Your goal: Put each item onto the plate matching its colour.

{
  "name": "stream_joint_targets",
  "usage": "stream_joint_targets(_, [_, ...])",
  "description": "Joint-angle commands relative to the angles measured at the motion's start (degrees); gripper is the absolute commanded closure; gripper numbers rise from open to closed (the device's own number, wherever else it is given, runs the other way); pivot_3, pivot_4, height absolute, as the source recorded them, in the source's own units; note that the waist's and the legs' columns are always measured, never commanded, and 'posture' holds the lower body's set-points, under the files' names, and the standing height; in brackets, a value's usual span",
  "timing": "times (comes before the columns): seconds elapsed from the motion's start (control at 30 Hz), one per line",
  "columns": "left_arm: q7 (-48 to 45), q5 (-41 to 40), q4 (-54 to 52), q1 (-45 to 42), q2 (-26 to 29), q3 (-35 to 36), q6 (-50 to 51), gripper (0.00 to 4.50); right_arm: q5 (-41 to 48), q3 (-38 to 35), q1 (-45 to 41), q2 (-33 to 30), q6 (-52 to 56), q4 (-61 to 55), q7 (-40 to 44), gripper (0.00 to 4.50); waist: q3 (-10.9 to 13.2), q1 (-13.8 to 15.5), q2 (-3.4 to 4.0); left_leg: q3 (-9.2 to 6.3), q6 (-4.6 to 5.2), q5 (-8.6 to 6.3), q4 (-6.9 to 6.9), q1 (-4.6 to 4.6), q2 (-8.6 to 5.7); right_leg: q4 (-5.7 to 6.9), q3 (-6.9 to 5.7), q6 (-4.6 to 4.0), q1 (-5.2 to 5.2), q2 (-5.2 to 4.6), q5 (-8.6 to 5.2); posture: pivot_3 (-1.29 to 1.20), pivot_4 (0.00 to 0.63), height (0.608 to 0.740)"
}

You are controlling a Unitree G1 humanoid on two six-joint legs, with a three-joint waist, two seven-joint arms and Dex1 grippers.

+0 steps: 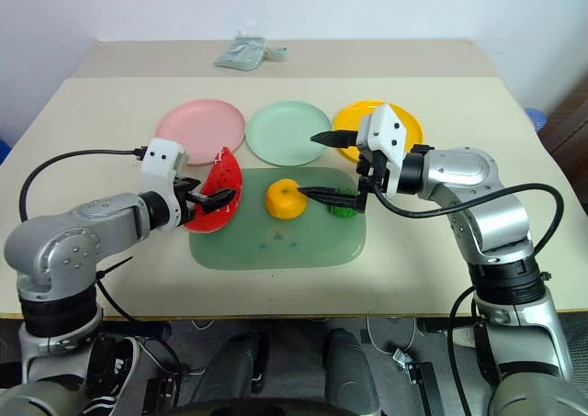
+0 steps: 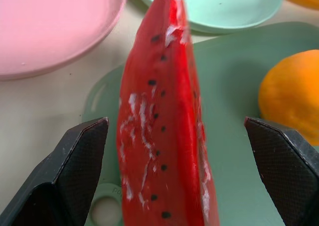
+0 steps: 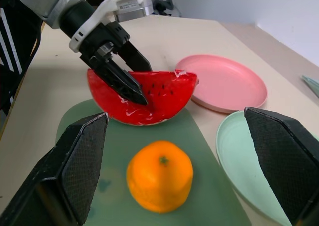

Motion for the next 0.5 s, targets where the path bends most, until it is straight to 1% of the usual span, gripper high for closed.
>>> stream_joint_targets(0.03, [0.2,1.6,-0.7,-0.3,-0.6,-0.8,-1.1,0.26,-0.2,-1.7,0.1,-0.3,-1.7,-1.7,-0.6,0.00,0.0,0.0,0.00,0.00,0.00,0.00,0.00,0.00,0.00,0.00,0.00,0.00,0.00,0.00,0.00,0.00,0.150,0.738])
stream_joint_targets(0.07, [-0.1,1.8,-0.7,-0.3,-0.7,-1.1,-1.2,0.54,-0.4,-1.6,0.1,-0.2,-1.9,-1.6,-0.8,0.00,0.0,0.0,0.00,0.00,0.00,0.00,0.00,0.00,0.00,0.00,0.00,0.00,0.00,0.00,0.00,0.00,0.150,0.738])
stream_joint_targets(0.17, [-0.7,2.0,-0.7,-0.5,-1.0,-0.9,-1.3,1.77,-0.8,-1.3,0.5,0.0,-2.5,-1.6,-1.1,0.00,0.0,0.0,0.00,0.00,0.00,0.00,0.00,0.00,0.00,0.00,0.00,0.00,0.00,0.00,0.00,0.00,0.150,0.738])
stream_joint_targets(0.23, [-1.1,2.1,-0.7,-0.4,-1.2,-0.6,-1.2,2.91,-1.0,-1.2,0.7,0.1,-2.9,-1.6,-1.3,0.00,0.0,0.0,0.00,0.00,0.00,0.00,0.00,0.00,0.00,0.00,0.00,0.00,0.00,0.00,0.00,0.00,0.150,0.738])
stream_joint_targets(0.33, [-2.0,2.5,-0.7,-0.4,-0.4,-0.8,-2.0,4.21,-1.7,-1.0,1.0,0.2,-3.8,-1.2,-1.7,0.00,0.0,0.0,0.00,0.00,0.00,0.00,0.00,0.00,0.00,0.00,0.00,0.00,0.00,0.00,0.00,0.00,0.150,0.738])
stream_joint_targets(0.37, [-2.4,2.7,-0.8,-0.4,0.0,-1.1,-2.2,4.29,-1.9,-0.9,1.2,0.2,-4.1,-1.2,-1.7,0.00,0.0,0.0,0.00,0.01,0.00,0.00,0.00,0.00,0.00,0.00,0.00,0.00,0.00,0.00,0.00,0.00,0.150,0.738])
stream_joint_targets(0.5, [-3.7,6.3,0.7,-2.0,2.4,-3.6,-8.8,4.29,-2.2,-1.0,1.3,0.5,-4.8,-0.8,-1.9,0.00,0.0,0.0,0.00,0.01,-0.01,0.00,0.00,0.00,0.00,0.00,0.00,0.00,0.00,0.00,0.00,0.00,0.150,0.738])
